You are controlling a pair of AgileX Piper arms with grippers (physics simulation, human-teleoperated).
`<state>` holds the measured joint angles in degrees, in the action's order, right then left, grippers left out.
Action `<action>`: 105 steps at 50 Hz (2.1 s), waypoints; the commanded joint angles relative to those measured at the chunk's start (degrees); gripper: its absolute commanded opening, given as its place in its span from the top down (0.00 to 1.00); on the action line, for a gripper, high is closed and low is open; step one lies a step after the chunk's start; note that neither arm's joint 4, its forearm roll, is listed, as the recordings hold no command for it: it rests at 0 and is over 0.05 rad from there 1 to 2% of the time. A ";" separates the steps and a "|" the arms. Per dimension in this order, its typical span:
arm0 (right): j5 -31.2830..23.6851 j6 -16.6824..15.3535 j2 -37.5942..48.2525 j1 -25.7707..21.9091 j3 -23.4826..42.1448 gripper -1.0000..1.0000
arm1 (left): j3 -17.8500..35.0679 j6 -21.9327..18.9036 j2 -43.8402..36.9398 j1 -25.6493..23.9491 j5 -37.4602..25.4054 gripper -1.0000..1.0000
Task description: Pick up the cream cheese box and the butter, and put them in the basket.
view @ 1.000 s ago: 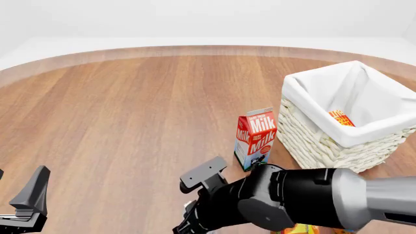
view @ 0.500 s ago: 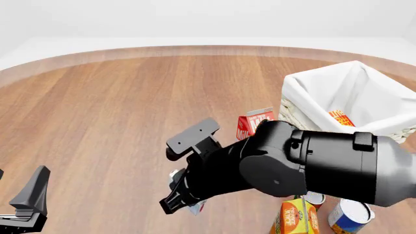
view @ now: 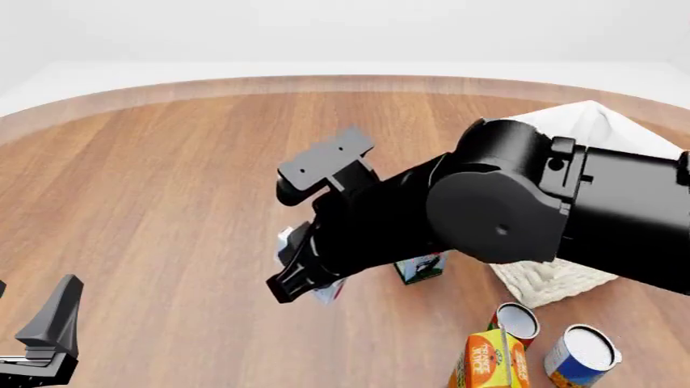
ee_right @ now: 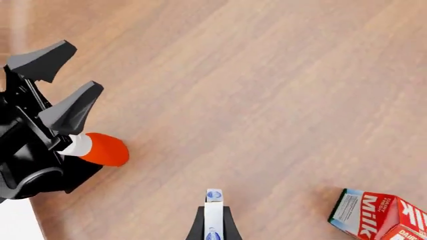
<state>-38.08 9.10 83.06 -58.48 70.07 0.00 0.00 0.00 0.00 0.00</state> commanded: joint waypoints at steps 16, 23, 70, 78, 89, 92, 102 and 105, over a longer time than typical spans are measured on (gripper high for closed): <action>-7.37 -8.18 -5.52 7.50 9.34 1.00 | 0.00 0.00 0.00 0.00 0.00 0.00; -8.46 -9.48 -8.18 10.29 10.48 1.00 | 0.00 0.00 0.00 0.00 0.00 0.00; -14.83 -13.44 -23.37 32.16 13.60 1.00 | 0.00 0.00 0.00 0.00 0.00 0.00; -15.28 -13.28 -24.53 35.92 13.86 1.00 | 0.00 0.00 0.00 0.00 0.00 0.00; -14.11 -11.63 -25.88 40.90 12.00 1.00 | 0.00 0.00 0.00 0.00 0.00 0.00; -13.52 -11.04 -26.19 42.05 11.16 1.00 | 0.00 0.00 0.00 0.00 0.00 0.00; -12.55 -8.66 -27.51 46.91 8.80 1.00 | 0.00 0.00 0.00 0.00 0.00 0.00; -13.21 -8.29 -27.42 47.81 9.61 1.00 | 0.00 0.00 0.00 0.00 0.00 0.00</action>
<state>-51.37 -1.14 56.67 -14.50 80.09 0.00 0.00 0.00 0.00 0.00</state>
